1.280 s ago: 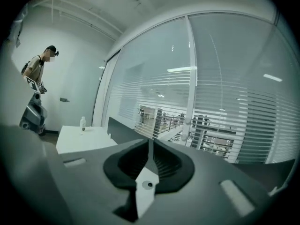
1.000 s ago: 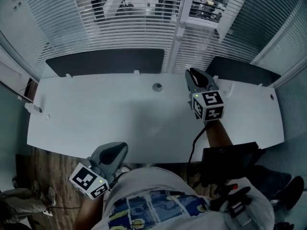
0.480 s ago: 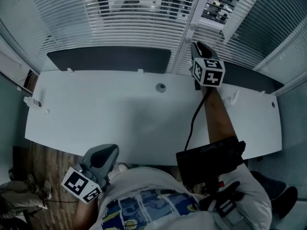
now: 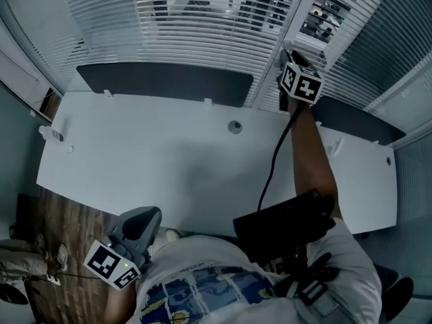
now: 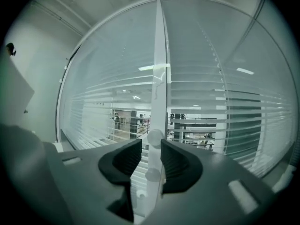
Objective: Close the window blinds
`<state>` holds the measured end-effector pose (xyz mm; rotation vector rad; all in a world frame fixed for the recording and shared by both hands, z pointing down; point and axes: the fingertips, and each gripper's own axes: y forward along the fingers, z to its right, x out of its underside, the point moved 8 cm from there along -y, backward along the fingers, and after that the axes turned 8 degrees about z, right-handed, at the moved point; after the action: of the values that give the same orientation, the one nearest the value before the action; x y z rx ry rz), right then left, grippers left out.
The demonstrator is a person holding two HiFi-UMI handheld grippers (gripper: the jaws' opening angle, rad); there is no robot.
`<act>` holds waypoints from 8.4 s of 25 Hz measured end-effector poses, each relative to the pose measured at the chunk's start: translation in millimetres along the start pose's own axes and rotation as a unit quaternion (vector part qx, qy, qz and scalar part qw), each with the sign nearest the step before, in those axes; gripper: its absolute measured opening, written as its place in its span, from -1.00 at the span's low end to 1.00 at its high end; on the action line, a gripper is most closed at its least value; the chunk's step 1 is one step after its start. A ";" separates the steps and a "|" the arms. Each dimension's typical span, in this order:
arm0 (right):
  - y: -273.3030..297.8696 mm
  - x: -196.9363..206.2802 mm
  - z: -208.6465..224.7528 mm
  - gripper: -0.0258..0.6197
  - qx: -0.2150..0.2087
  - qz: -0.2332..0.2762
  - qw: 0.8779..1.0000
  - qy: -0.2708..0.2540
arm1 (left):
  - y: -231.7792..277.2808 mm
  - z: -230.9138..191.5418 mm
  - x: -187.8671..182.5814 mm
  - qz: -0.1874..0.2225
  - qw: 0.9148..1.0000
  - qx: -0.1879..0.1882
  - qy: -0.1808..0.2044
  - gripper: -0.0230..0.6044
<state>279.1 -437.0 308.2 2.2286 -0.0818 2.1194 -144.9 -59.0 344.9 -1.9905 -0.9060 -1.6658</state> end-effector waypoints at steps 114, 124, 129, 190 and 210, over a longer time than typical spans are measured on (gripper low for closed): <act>38.0 -5.7 -23.3 -0.54 0.093 -0.104 0.954 -0.265 | -6.7 -24.3 13.3 -0.004 1.000 0.019 -0.022 -0.92; 28.8 -6.8 -8.5 -0.49 0.078 -0.048 0.994 -0.058 | -4.6 -25.9 12.8 -0.002 0.999 0.025 -0.023 -0.92; 32.2 -2.8 6.2 -0.49 0.061 -0.040 0.993 0.093 | 2.1 -22.4 14.9 -0.005 0.999 0.030 -0.022 -0.92; -61.5 9.4 -18.9 -0.49 -0.009 -0.014 0.997 -0.080 | 15.9 20.2 22.8 -0.024 0.999 0.037 -0.029 -0.92; -340.8 33.3 -135.4 -0.54 -0.077 -0.038 0.996 -0.005 | -62.3 23.7 14.5 0.004 0.990 0.141 0.013 -0.92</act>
<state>174.4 -85.9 344.7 2.1214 -0.1537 1.9911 -169.7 4.5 347.2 -1.7757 -1.0576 -1.4639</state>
